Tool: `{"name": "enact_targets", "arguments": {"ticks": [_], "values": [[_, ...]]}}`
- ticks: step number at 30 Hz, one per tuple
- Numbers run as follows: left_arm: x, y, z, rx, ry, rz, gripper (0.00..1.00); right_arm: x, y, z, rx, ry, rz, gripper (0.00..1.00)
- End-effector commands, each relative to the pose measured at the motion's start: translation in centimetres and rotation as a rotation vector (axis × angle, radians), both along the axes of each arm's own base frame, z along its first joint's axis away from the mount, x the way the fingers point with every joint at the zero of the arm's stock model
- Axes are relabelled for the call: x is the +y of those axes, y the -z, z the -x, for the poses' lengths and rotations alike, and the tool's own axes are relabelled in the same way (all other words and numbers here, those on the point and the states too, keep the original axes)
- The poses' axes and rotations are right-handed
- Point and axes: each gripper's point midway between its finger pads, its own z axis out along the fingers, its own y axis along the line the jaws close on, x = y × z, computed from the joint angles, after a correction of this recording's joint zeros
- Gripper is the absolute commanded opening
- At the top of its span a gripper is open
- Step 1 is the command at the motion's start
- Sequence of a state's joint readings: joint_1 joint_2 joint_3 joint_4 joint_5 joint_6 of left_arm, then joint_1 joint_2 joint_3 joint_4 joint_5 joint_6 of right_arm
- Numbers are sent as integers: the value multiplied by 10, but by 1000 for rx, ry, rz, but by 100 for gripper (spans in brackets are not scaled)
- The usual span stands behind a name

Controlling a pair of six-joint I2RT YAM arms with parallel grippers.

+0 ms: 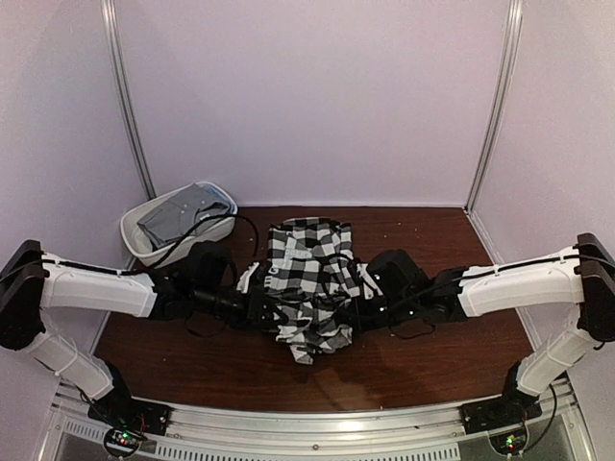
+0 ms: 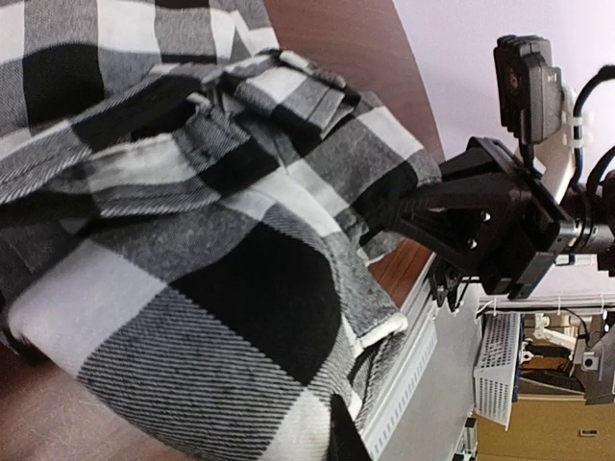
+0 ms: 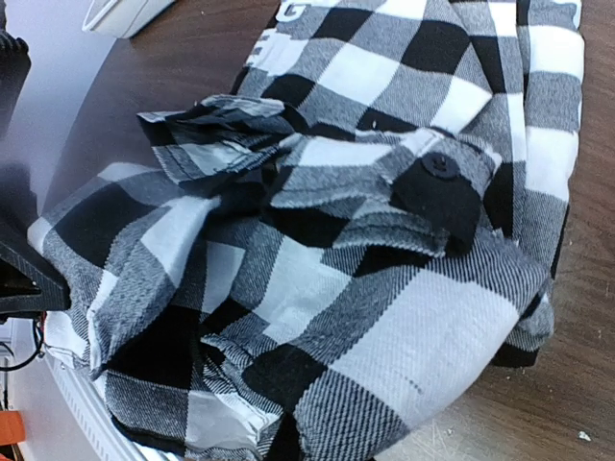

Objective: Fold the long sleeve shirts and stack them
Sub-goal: Fold the rectangle-folded shirt at the center of the board.

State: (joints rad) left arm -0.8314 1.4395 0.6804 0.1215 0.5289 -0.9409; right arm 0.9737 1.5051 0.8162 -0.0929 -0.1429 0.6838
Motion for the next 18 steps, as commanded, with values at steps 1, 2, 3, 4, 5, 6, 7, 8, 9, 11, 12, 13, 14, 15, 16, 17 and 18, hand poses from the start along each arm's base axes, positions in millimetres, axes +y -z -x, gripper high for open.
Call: {"name": "enact_targets", "arguments": {"ticks": [1, 2, 3, 4, 5, 6, 7, 8, 9, 11, 12, 13, 14, 15, 16, 17, 18], "values": [[3, -22, -31, -14, -71, 29, 7, -5, -18, -25, -12, 76, 17, 7], [4, -22, -39, -7, -83, 33, 7, -5, -19, -34, -10, 89, 14, 7], [5, -21, -48, 1, -93, 37, 7, -6, -21, -44, -11, 106, 7, 8], [8, -21, -61, 5, -116, 43, 7, -6, -26, -56, -19, 124, -2, 8], [10, -18, -73, 9, -135, 41, 7, -7, -26, -68, -23, 144, -5, 11], [11, -15, -85, 11, -151, 45, 7, -8, -29, -81, -28, 161, -18, 15], [12, -13, -99, 12, -165, 55, 7, -8, -30, -93, -31, 174, -26, 22], [12, -9, -111, 17, -175, 63, 11, -8, -32, -105, -39, 190, -34, 27], [12, -7, -123, 20, -180, 70, 19, -7, -33, -116, -44, 200, -38, 31], [10, 3, -142, 24, -191, 69, 35, -8, -34, -134, -51, 214, -35, 44], [9, 2, -148, 16, -196, 72, 40, -8, -36, -140, -60, 218, -29, 50], [9, 1, -154, 10, -205, 69, 46, -10, -40, -145, -74, 222, -28, 54], [9, -2, -158, 0, -210, 71, 48, -12, -44, -148, -86, 228, -20, 58], [11, -3, -161, -5, -223, 64, 52, -16, -48, -151, -97, 237, -14, 61], [14, -4, -164, -15, -233, 59, 57, -20, -51, -153, -108, 243, -8, 63], [17, -6, -167, -22, -245, 59, 62, -25, -55, -155, -117, 253, -5, 66], [20, -9, -169, -29, -252, 62, 66, -30, -59, -156, -125, 265, -5, 67]]}}
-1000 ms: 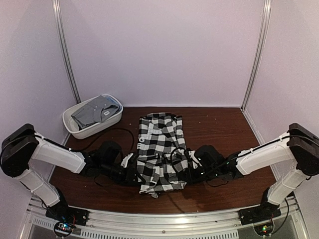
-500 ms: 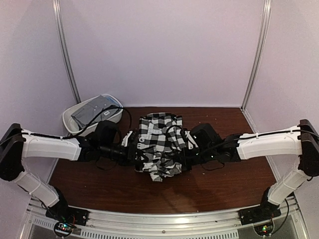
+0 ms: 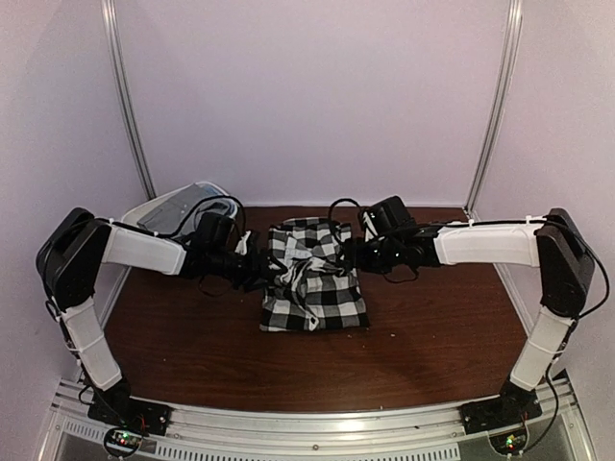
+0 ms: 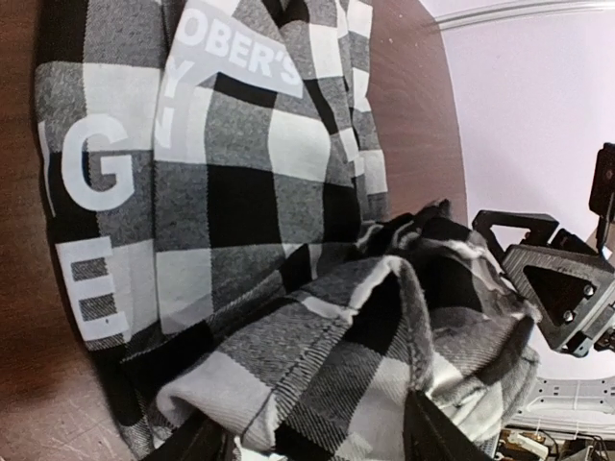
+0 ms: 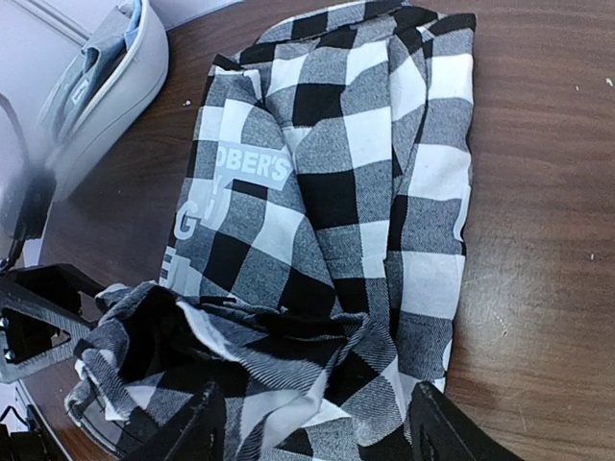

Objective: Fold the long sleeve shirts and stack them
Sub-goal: Fold the rectangle-folded shirt at the center of the board.

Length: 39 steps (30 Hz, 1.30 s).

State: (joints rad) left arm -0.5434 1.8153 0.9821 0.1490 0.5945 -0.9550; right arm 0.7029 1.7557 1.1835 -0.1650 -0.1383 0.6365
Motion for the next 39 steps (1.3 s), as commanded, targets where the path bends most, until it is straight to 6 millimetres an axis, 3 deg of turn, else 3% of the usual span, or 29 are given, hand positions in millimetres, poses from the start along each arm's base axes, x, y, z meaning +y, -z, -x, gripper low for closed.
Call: {"name": "enact_targets", "arguments": {"ticks": [1, 4, 9, 14, 18, 21, 27, 32, 39], "values": [[1, -38, -20, -117, -18, 46, 69, -17, -30, -9, -72, 33, 11, 69], [6, -45, -22, -139, -36, 45, 75, -25, -42, -7, -104, 42, 11, 71], [14, -48, -23, -170, -59, 7, 77, -15, -49, 15, -115, -25, -19, 67], [24, -63, -28, -233, -102, -17, 78, 2, -39, 45, -104, -94, -18, 52], [21, -72, -29, -259, -77, -13, 78, 21, -22, 66, -79, -185, -56, 47], [17, -70, -30, -258, -57, -11, 78, 39, -6, 71, -40, -261, -66, 43], [16, -76, -33, -268, -58, -12, 78, 63, 17, 37, -5, -285, -75, 36], [18, -75, -26, -253, -53, -8, 77, 78, 31, 0, 33, -304, -119, 39], [2, -58, -1, -212, 3, 10, 72, 63, 56, -41, 106, -231, -135, 49]]}}
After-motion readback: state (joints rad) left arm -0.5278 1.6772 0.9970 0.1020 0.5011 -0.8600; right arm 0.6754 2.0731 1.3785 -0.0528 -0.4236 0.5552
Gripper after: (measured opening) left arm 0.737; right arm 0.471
